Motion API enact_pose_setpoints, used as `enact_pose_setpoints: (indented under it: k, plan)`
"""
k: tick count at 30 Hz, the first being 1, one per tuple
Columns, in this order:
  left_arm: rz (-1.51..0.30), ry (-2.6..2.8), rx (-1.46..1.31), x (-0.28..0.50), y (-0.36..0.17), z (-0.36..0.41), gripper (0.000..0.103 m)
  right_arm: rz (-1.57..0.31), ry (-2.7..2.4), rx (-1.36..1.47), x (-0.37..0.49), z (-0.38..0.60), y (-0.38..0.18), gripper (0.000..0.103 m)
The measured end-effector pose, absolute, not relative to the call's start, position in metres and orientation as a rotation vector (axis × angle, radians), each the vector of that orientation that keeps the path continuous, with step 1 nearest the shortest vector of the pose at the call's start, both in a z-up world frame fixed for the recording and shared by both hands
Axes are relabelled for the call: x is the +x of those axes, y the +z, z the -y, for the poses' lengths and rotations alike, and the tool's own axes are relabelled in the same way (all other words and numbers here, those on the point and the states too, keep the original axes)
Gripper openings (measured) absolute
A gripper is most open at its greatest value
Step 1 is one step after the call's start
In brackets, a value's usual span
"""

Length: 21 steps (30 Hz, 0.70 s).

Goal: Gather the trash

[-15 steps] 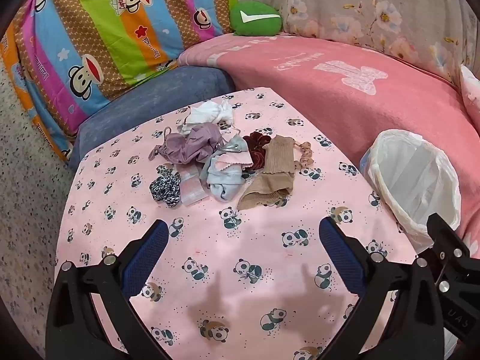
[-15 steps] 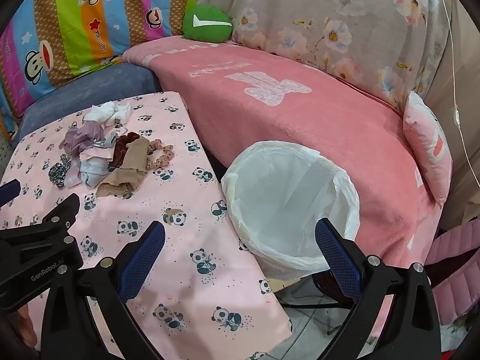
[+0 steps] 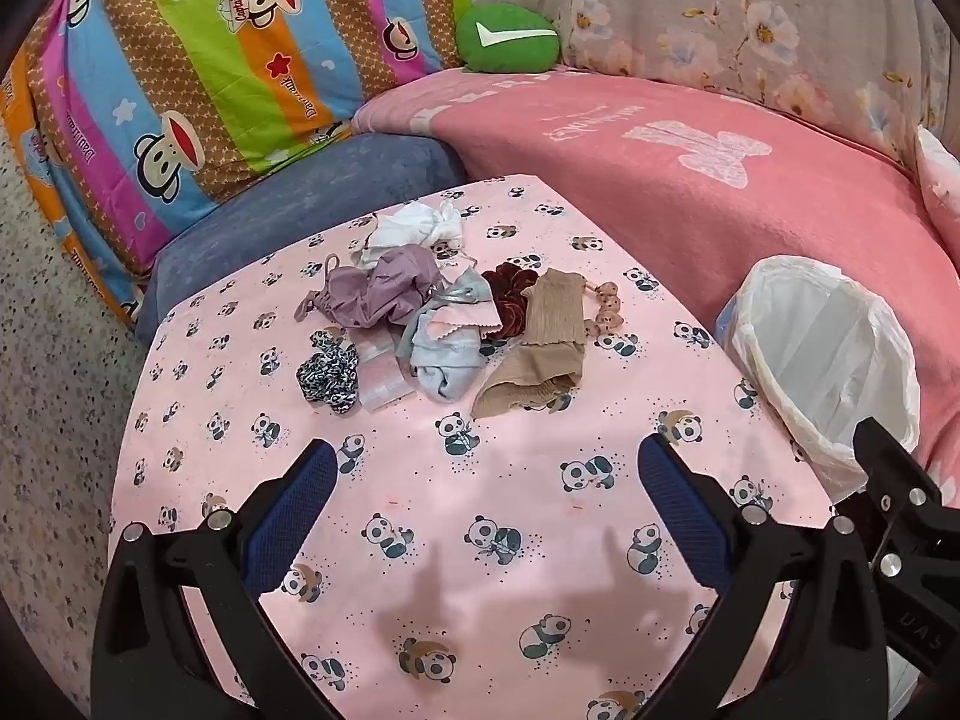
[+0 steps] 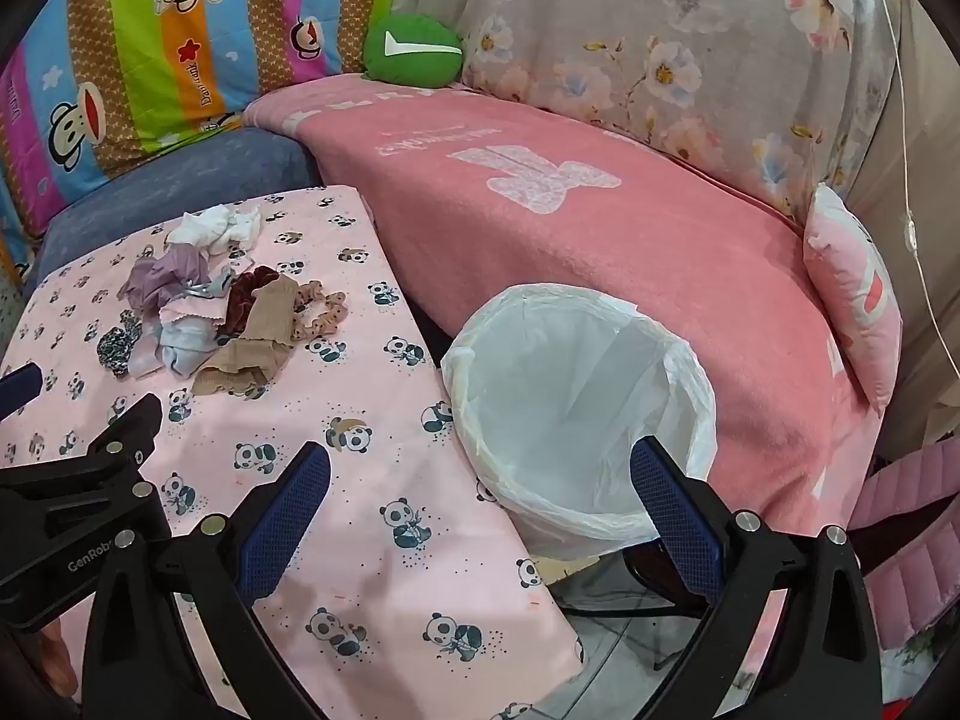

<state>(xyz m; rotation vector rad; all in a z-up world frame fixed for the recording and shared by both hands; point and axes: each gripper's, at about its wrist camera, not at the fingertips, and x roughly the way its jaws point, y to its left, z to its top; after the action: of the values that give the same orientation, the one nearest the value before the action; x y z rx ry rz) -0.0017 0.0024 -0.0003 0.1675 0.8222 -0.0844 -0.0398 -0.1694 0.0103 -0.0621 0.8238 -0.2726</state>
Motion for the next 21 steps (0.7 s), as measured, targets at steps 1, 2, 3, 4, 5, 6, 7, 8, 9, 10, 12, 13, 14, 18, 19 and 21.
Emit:
enact_pose_setpoints:
  k: [1, 2, 3, 4, 5, 6, 7, 8, 9, 10, 12, 13, 14, 18, 19, 21]
  plan:
    - [-0.823, -0.083, 0.165, -0.0015, 0.0, -0.0019, 0.096, -0.824, -0.273, -0.062, -0.0395, 0.1691, 0.0102, 0.098]
    - [-0.823, -0.081, 0.167, -0.0009, -0.0007, 0.0004, 0.096, -0.822, -0.275, -0.065, -0.0422, 0.1704, 0.0128, 0.098]
    - [-0.822, -0.081, 0.167, -0.0011, -0.0008, 0.0004, 0.096, -0.822, -0.275, -0.065, -0.0422, 0.1704, 0.0128, 0.098]
    - [-0.821, -0.082, 0.167, -0.0013, -0.0008, 0.0006, 0.096, -0.821, -0.275, -0.065, -0.0423, 0.1701, 0.0124, 0.098]
    - [-0.822, -0.081, 0.168, -0.001, -0.0006, 0.0008, 0.096, -0.821, -0.275, -0.064, -0.0425, 0.1705, 0.0148, 0.098]
    - [-0.822, -0.081, 0.168, -0.0009, -0.0005, 0.0007, 0.096, -0.821, -0.275, -0.062, -0.0427, 0.1712, 0.016, 0.098]
    - [-0.822, -0.082, 0.168, -0.0009, -0.0004, 0.0009, 0.096, -0.82, -0.275, -0.061, -0.0434, 0.1724, 0.0166, 0.098]
    - [-0.822, -0.083, 0.17, -0.002, -0.0001, 0.0025, 0.096, -0.819, -0.274, -0.06, -0.0431, 0.1737, 0.0168, 0.098]
    - [-0.823, -0.085, 0.17, -0.0019, -0.0003, 0.0031, 0.096, -0.819, -0.276, -0.061, -0.043, 0.1737, 0.017, 0.098]
    - [-0.824, -0.089, 0.173, -0.0016, -0.0001, 0.0038, 0.096, -0.819, -0.276, -0.06, -0.0431, 0.1735, 0.0169, 0.098]
    - [-0.821, -0.092, 0.177, -0.0018, 0.0008, 0.0047, 0.096, -0.818, -0.275, -0.061, -0.0432, 0.1733, 0.0168, 0.098]
    - [-0.821, -0.093, 0.176, -0.002, 0.0009, 0.0041, 0.096, -0.818, -0.275, -0.061, -0.0431, 0.173, 0.0166, 0.098]
    - [-0.822, -0.092, 0.175, -0.0018, 0.0009, 0.0042, 0.096, -0.819, -0.275, -0.062, -0.0432, 0.1728, 0.0165, 0.098]
    - [-0.822, -0.092, 0.175, -0.0021, 0.0009, 0.0039, 0.096, -0.817, -0.276, -0.062, -0.0435, 0.1722, 0.0164, 0.098]
    - [-0.821, -0.093, 0.175, -0.0021, 0.0011, 0.0042, 0.096, -0.817, -0.275, -0.062, -0.0436, 0.1726, 0.0171, 0.098]
    - [-0.822, -0.093, 0.175, -0.002, 0.0009, 0.0038, 0.096, -0.816, -0.277, -0.062, -0.0437, 0.1718, 0.0165, 0.098]
